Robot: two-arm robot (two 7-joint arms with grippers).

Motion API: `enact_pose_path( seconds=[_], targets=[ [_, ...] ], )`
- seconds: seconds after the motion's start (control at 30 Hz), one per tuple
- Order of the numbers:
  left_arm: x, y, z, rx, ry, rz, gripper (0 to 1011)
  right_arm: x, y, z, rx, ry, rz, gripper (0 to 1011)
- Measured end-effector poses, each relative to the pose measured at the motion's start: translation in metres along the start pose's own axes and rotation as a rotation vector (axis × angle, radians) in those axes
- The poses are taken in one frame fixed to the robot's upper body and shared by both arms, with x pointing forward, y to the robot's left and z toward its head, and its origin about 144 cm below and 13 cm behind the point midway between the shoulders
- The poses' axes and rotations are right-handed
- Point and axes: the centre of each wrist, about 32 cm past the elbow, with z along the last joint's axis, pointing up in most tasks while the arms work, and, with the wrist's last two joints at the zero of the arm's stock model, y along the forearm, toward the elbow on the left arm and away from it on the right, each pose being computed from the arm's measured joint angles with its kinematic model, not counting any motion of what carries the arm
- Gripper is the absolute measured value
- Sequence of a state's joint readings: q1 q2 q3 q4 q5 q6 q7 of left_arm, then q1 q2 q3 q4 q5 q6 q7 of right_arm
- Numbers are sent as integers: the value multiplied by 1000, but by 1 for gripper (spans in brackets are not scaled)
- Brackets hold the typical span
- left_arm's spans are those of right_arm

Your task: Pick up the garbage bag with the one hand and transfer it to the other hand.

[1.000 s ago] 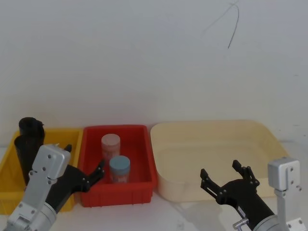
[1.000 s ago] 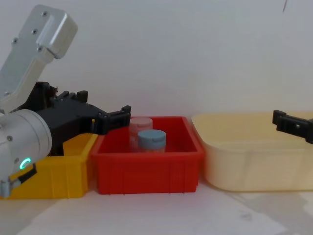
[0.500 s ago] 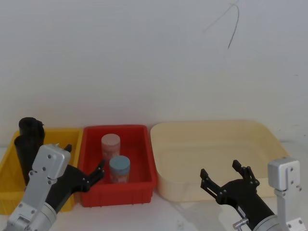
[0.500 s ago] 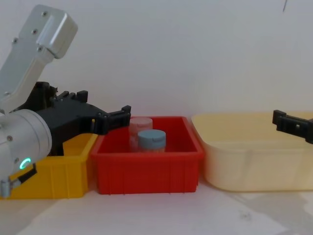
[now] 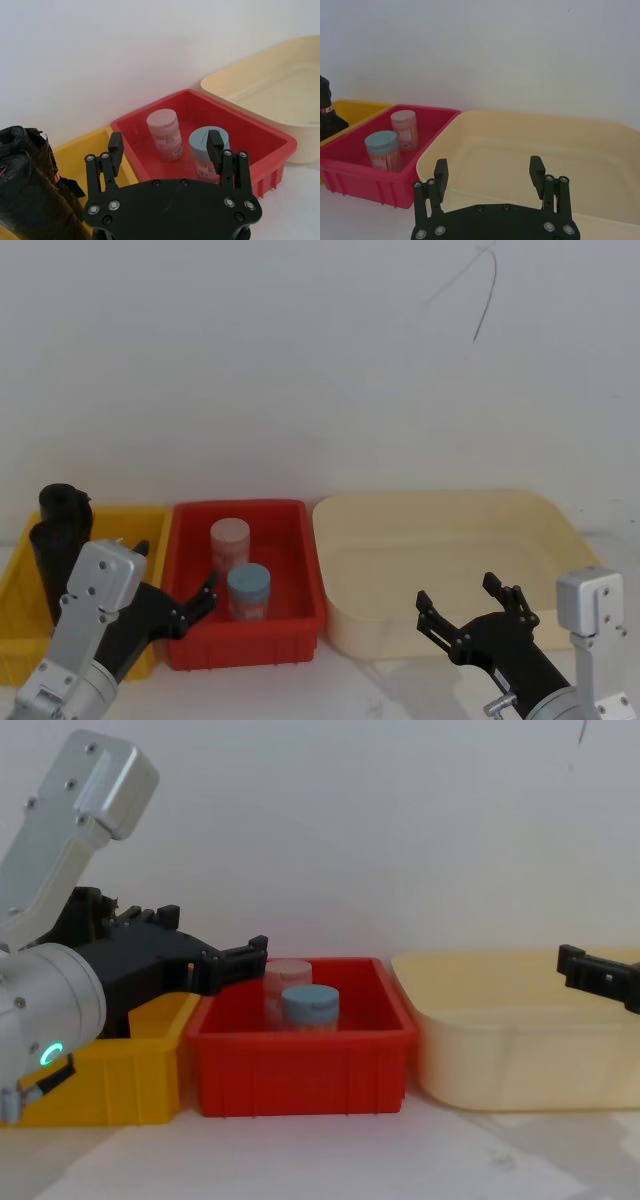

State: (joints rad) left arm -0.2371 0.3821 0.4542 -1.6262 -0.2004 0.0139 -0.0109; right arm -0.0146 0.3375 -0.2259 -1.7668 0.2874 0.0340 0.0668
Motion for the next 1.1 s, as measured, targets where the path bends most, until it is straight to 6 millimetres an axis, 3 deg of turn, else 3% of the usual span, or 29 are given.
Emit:
enact_pose_path(
  seconds=[0.87,1.1],
  targets=[
    [0,0,0,0,0,0,1002,0,0,0,0,1,0,1001],
    [4,-5,1,-6,5,-18,1002,-7,10,6,-6,8,3,1001]
  ],
)
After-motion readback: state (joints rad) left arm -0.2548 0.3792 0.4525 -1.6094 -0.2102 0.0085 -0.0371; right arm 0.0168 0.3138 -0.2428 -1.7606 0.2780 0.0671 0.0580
